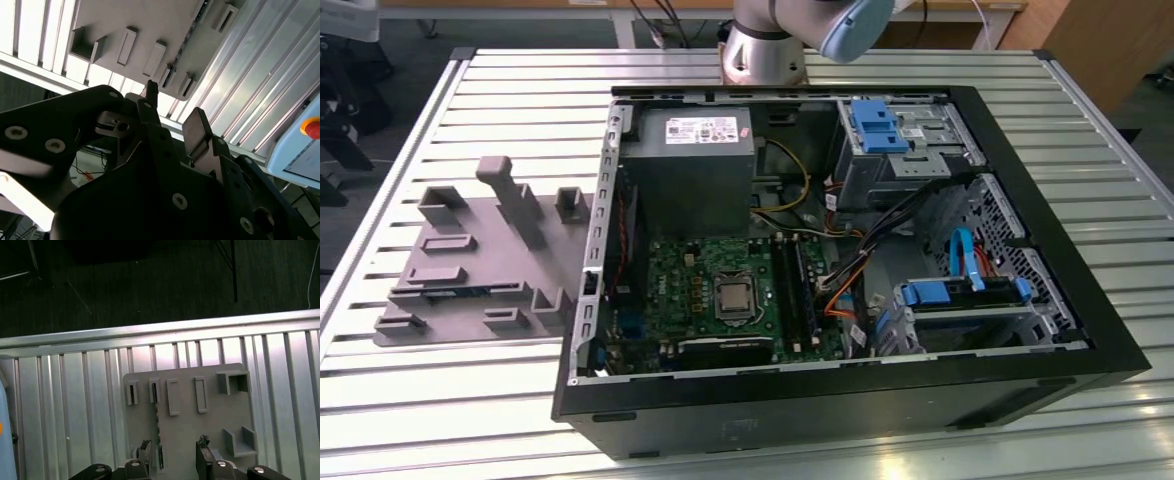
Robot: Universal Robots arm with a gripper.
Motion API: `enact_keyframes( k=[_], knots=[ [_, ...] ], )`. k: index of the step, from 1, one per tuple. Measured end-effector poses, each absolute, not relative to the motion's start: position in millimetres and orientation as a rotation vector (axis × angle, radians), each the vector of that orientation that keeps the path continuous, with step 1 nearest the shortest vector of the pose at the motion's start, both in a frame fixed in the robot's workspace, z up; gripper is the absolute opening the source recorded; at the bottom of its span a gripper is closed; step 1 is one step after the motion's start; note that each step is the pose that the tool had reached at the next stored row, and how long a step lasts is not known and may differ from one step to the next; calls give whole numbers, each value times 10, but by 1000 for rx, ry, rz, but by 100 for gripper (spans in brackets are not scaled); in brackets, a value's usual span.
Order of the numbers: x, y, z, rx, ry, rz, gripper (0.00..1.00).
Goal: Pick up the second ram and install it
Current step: 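Pick up the second ram and move it above second insertion slot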
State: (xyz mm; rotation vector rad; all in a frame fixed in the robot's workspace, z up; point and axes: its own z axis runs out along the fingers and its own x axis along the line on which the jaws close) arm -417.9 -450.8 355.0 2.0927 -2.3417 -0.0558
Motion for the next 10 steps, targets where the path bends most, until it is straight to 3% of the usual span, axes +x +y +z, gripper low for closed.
enact_keyframes(
  k=[10],
  knots=[
    [-4179, -4549, 3393, 2103, -2333, -57, 47]
  ],
)
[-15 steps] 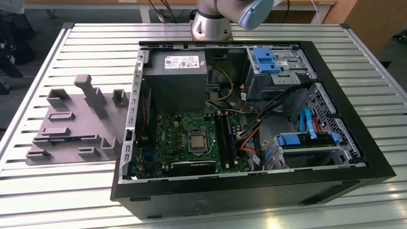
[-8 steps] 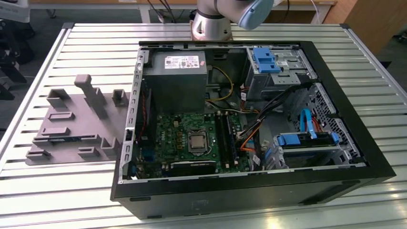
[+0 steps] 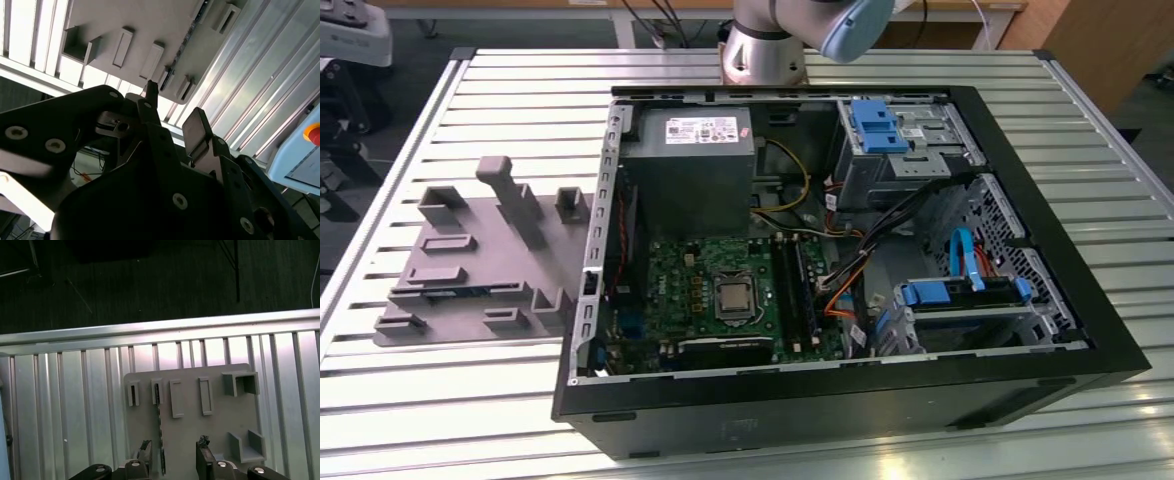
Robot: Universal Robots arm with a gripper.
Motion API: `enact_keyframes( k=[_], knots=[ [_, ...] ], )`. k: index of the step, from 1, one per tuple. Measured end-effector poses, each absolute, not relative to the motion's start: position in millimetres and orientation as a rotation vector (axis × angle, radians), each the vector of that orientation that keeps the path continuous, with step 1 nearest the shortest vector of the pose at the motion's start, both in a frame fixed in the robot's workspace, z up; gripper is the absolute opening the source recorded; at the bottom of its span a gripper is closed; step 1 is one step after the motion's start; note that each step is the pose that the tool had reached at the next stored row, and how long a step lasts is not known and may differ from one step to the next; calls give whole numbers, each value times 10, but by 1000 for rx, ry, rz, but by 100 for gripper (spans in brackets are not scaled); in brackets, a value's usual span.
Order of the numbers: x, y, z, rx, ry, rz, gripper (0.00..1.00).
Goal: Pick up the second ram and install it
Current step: 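Pick up the second ram and move it above second insertion slot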
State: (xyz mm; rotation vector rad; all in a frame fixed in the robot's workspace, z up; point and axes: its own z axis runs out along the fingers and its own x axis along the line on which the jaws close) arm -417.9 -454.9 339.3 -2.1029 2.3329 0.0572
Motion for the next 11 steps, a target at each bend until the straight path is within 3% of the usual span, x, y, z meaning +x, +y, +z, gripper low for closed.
enact_keyframes(
  k=[11],
  knots=[
    [-4179, -4581, 3310, -2106, 2330, 57, 47]
  ],
)
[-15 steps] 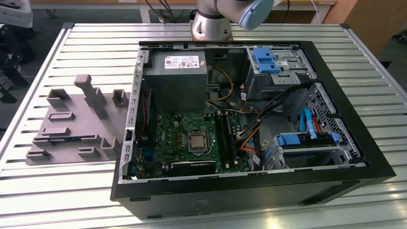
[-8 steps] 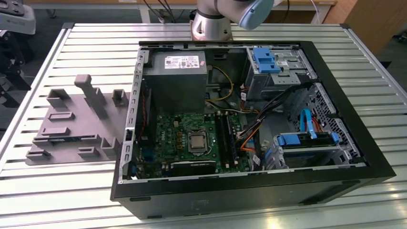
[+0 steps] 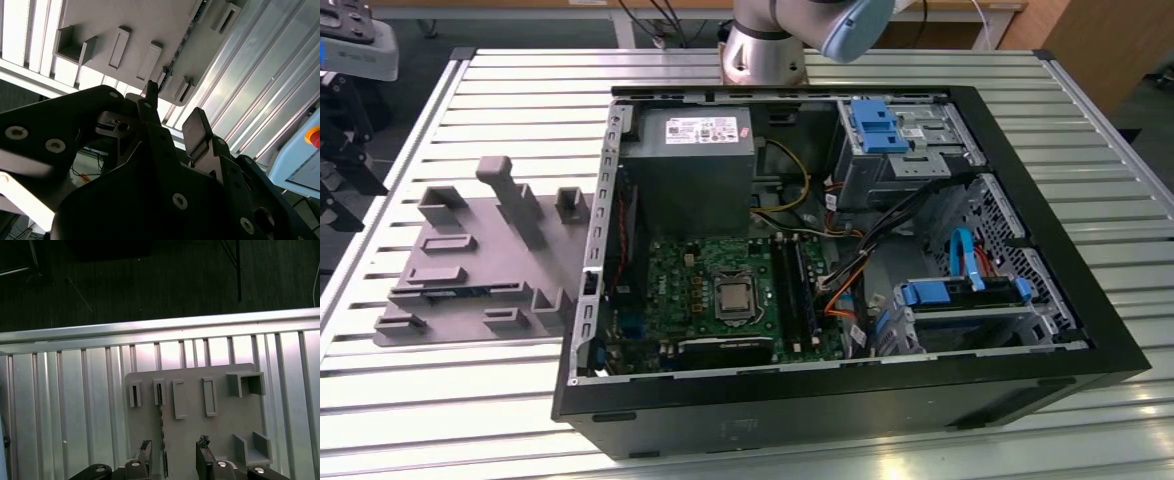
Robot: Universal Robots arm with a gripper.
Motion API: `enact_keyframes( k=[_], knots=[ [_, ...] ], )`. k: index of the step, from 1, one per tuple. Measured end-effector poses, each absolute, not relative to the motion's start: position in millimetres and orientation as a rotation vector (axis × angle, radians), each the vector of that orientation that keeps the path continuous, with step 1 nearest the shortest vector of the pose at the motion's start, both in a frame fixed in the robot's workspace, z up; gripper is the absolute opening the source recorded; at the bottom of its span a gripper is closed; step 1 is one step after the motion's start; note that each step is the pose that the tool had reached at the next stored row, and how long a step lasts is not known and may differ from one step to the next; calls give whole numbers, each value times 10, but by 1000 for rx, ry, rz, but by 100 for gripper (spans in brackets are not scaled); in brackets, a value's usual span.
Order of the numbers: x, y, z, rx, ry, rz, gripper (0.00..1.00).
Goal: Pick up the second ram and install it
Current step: 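Pick up the second ram and move it above second insertion slot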
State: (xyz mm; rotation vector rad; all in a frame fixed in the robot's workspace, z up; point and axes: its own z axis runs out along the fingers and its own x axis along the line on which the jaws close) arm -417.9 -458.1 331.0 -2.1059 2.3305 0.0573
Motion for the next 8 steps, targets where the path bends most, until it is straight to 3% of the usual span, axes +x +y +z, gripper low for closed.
enact_keyframes(
  k=[8],
  knots=[
    [-4179, -4581, 3275, -2105, 2329, 54, 47]
  ],
)
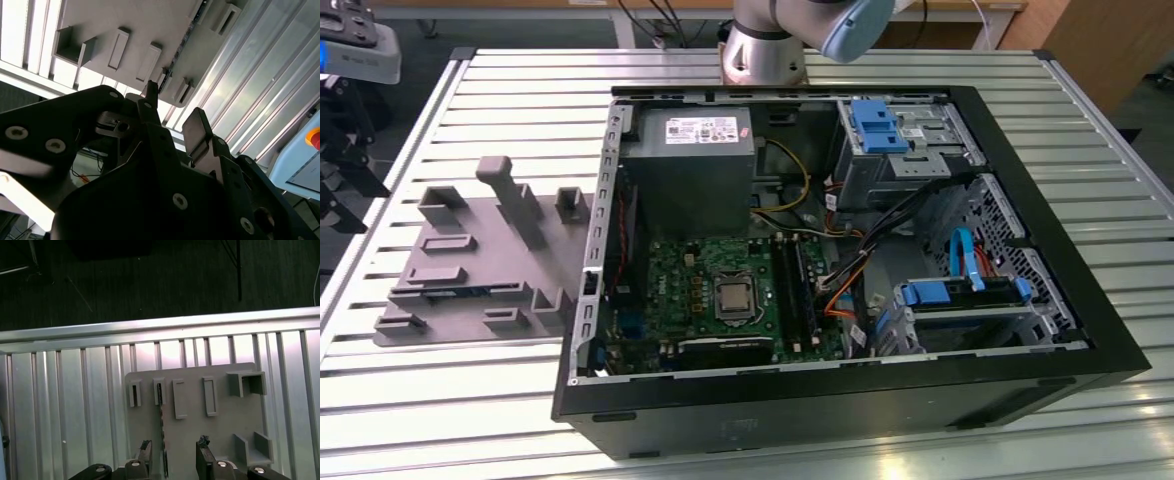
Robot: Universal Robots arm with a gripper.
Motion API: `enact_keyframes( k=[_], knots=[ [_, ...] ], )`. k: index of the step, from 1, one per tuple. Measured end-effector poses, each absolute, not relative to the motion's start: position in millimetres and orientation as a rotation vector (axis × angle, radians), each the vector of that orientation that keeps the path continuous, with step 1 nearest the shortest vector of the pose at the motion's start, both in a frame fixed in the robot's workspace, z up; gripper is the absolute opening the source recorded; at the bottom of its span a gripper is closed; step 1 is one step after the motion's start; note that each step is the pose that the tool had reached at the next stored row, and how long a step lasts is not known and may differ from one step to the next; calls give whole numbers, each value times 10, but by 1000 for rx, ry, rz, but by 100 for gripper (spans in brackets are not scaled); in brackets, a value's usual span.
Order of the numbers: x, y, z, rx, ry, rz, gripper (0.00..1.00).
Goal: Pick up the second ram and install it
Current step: 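Pick up the second ram and move it above second insertion slot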
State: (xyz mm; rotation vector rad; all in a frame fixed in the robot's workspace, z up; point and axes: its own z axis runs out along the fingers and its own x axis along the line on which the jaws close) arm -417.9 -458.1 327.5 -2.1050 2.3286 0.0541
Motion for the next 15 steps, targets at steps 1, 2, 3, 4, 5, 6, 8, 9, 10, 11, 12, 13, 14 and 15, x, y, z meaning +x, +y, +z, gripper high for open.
enact_keyframes(
  k=[1, 2, 3, 4, 5, 6, 8, 9, 10, 11, 12, 13, 14, 15],
  knots=[
    [-4179, -4581, 3267, -2105, 2329, 54, 47],
    [-4179, -4581, 3260, -2105, 2329, 54, 47],
    [-4179, -4581, 3252, -2105, 2329, 54, 47],
    [-4179, -4581, 3246, -2105, 2329, 54, 47],
    [-4179, -4581, 3241, -2105, 2329, 54, 47],
    [-4179, -4581, 3235, -2105, 2329, 54, 47],
    [-4179, -4581, 3218, -2105, 2329, 54, 47],
    [-4179, -4581, 3210, -2105, 2329, 54, 47],
    [-4179, -4581, 3201, -2105, 2329, 54, 47],
    [-4179, -4581, 3193, -2105, 2329, 54, 47],
    [-4179, -4581, 3185, -2105, 2329, 54, 47],
    [-4179, -4581, 3175, -2105, 2329, 54, 47],
    [-4179, -4581, 3167, -2105, 2329, 54, 47],
    [-4179, -4581, 3159, -2105, 2329, 54, 47]
  ],
)
